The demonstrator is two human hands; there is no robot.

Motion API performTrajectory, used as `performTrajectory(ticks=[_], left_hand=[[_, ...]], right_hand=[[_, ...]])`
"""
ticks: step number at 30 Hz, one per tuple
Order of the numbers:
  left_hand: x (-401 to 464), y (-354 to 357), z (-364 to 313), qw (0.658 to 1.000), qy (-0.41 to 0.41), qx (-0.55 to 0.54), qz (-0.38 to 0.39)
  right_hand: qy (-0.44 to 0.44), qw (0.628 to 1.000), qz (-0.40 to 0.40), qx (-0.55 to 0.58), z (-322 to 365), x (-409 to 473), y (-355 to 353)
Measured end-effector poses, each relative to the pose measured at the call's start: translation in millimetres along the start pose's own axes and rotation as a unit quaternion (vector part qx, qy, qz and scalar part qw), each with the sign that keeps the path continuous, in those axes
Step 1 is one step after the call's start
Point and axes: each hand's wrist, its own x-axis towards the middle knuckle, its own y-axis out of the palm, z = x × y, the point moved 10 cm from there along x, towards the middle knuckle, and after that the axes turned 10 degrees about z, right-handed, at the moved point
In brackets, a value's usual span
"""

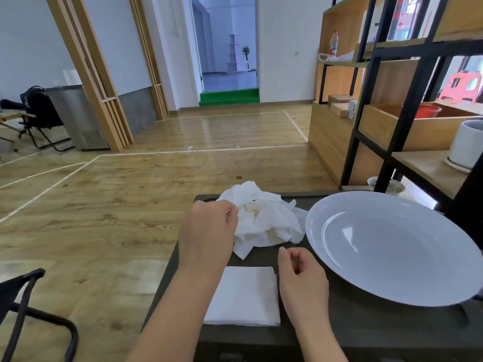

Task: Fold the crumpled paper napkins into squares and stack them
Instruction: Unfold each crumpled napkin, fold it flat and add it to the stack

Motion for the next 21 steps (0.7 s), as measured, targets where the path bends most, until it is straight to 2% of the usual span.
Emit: performTrajectory(ticks=[2, 5, 7, 9, 13, 16, 18, 21], left_hand=[[-22, -25, 3, 0.996, 0.007, -0.089, 0.003], [-50, -34, 7, 0.975, 0.014, -0.201, 0.097], [-62, -28, 13, 0.955, 0.017, -0.259, 0.146], [-68, -19, 23, 0.936, -0.003, -0.320, 0.148], [-75, 15, 56, 0.871, -0.110, -0.467, 0.104], [-77, 53, 75, 0.844, -0.175, -0.492, 0.119], [-77, 69, 85, 0.857, -0.192, -0.462, 0.124], [-72, 75, 94, 0.897, -0.182, -0.388, 0.105]], right_hand=[[-0.033, 0.999, 0.022, 0.018, 14, -3, 5], [-0.102, 0.988, 0.104, 0.050, 29, -8, 21], [-0.110, 0.977, 0.168, 0.078, 30, -13, 33], [-0.090, 0.969, 0.209, 0.097, 26, -17, 40], [-0.060, 0.983, 0.163, 0.057, 22, -19, 39], [-0.042, 0.992, 0.116, -0.001, 14, -15, 38], [-0.044, 0.994, 0.078, -0.065, 10, -13, 35], [-0.048, 0.990, 0.040, -0.125, 7, -11, 31]])
